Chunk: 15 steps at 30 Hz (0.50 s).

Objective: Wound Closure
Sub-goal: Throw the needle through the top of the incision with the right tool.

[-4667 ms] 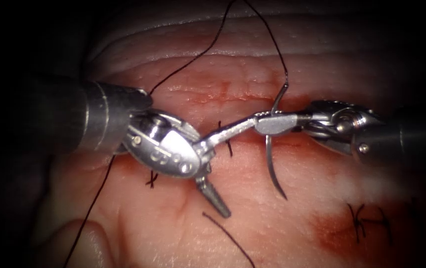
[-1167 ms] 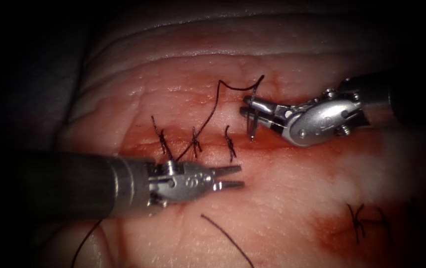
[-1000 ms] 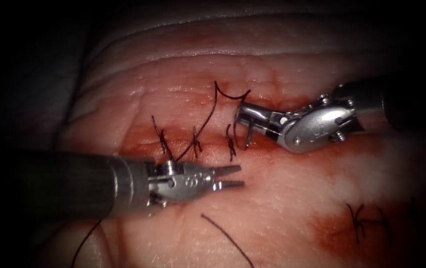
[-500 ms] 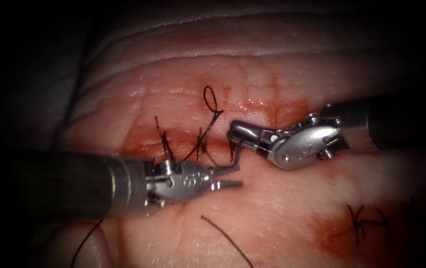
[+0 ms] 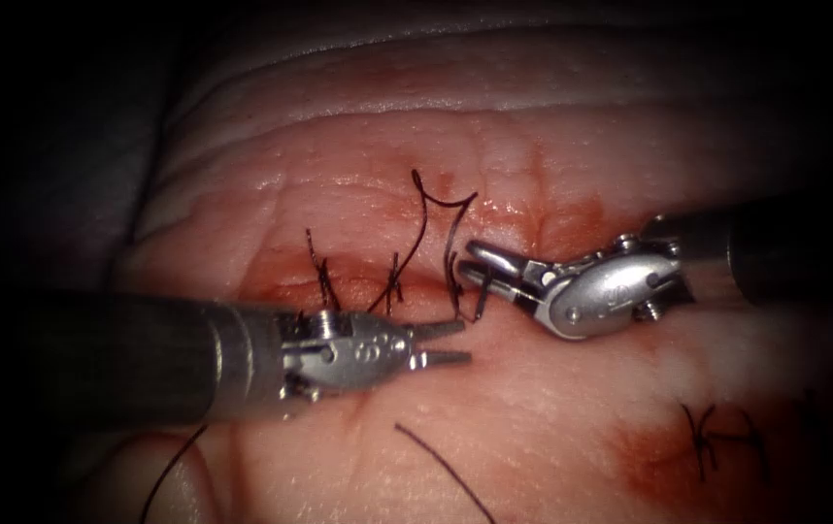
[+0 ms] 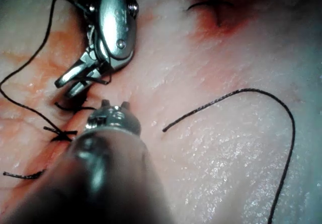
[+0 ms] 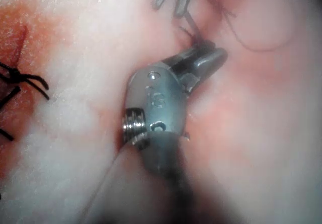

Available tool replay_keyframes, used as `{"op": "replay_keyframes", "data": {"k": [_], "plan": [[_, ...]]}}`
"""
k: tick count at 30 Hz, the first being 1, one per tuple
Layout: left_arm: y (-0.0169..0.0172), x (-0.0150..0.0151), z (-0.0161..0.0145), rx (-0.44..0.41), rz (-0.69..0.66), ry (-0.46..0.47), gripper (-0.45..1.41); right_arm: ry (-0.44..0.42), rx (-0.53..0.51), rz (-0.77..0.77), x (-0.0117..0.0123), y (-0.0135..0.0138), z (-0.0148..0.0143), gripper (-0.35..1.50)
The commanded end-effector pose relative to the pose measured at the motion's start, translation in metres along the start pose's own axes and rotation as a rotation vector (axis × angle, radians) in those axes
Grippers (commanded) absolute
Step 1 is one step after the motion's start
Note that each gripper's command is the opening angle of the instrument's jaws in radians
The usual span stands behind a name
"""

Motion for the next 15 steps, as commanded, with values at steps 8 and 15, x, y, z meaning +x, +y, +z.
{"op": "replay_keyframes", "data": {"k": [8, 15], "plan": [[0.0002, -0.0001, 0.0008, 0.001, 0.0, -0.001, 0.04, -0.041, 0.042, 0.059, -0.0014, -0.0015, 0.0009, -0.35], [0.0002, -0.0002, 0.0007, 0.0, 0.001, 0.0, 0.04, -0.052, 0.064, 0.075, -0.002, -0.0021, 0.0005, -0.35]]}}
